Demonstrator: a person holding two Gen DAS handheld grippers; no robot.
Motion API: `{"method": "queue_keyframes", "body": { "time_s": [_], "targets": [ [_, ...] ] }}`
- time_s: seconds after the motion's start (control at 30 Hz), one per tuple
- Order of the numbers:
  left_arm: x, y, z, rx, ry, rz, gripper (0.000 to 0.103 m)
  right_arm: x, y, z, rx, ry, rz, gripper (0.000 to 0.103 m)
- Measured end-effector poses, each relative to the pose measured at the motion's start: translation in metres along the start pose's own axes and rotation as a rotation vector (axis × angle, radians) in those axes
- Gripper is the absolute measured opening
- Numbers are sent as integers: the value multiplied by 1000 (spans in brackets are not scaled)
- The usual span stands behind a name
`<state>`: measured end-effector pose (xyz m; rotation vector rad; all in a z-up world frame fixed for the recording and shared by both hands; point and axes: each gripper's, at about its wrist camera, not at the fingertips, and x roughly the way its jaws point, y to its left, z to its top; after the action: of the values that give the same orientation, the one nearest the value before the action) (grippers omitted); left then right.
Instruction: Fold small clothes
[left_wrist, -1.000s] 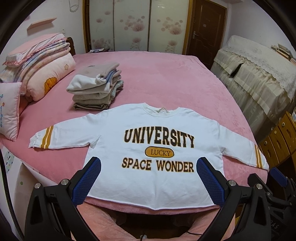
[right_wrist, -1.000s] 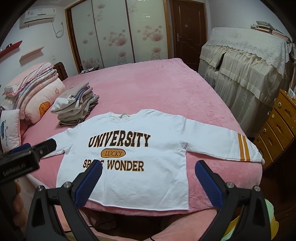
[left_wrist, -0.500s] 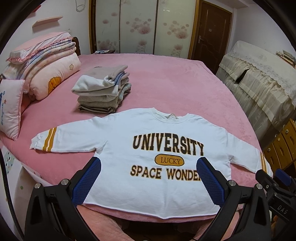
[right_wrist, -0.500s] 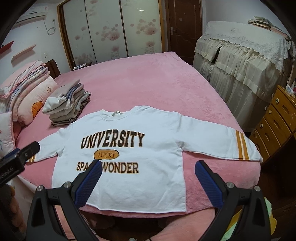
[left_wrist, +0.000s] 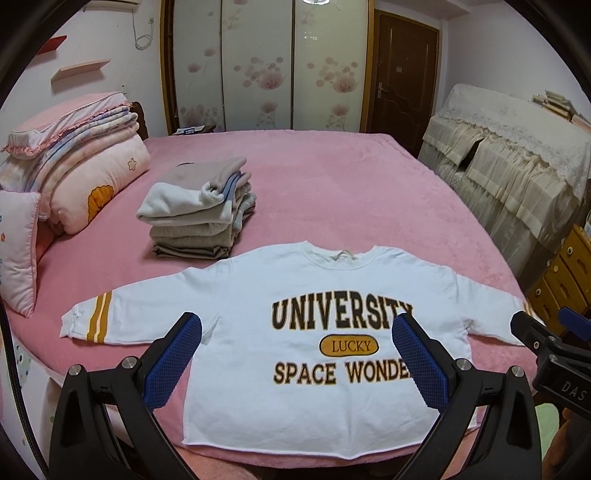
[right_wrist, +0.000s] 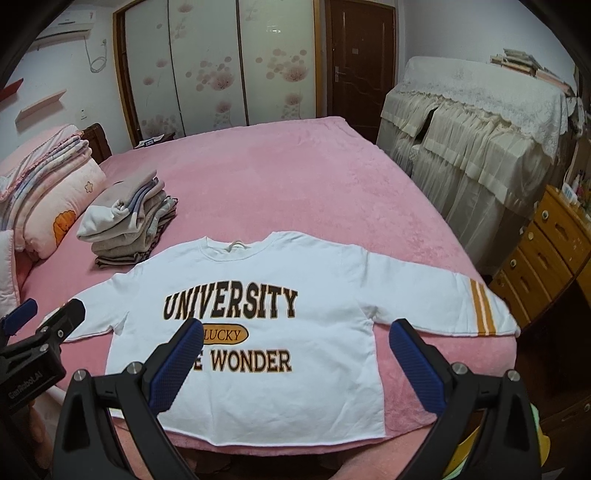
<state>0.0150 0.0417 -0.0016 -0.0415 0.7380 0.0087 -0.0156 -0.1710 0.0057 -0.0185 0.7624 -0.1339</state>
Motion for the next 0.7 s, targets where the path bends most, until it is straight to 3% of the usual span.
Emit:
{"method": "queue_keyframes", "body": {
  "time_s": [0.4,0.7],
  "targets": [
    [-15,-6,22,3,-70,-26,102,-19,-17,30,13,-105,-31,101],
    [-25,-38,39,28,-94,-74,102,-35,-56,41,47,-199,-38,101]
  ]
}}
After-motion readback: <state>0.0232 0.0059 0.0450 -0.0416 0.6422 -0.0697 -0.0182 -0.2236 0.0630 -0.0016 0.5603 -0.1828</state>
